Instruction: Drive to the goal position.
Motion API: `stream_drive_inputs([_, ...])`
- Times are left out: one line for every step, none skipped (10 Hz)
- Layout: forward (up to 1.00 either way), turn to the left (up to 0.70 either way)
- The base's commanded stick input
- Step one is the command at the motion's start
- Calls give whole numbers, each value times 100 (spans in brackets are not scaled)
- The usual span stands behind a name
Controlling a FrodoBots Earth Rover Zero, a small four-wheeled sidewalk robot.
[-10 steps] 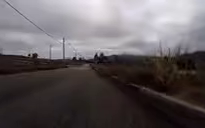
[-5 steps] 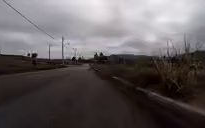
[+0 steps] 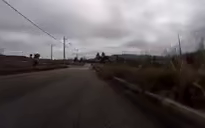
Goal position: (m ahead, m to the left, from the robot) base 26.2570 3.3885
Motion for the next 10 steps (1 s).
stream_drive_inputs([70, 0])
stream_drive_inputs([70, 0])
stream_drive_inputs([70, 0])
stream_drive_inputs([70, 0])
stream_drive_inputs([70, 0])
stream_drive_inputs([70, 0])
stream_drive_inputs([70, 0])
stream_drive_inputs([70, 0])
stream_drive_inputs([70, 0])
stream_drive_inputs([70, 8])
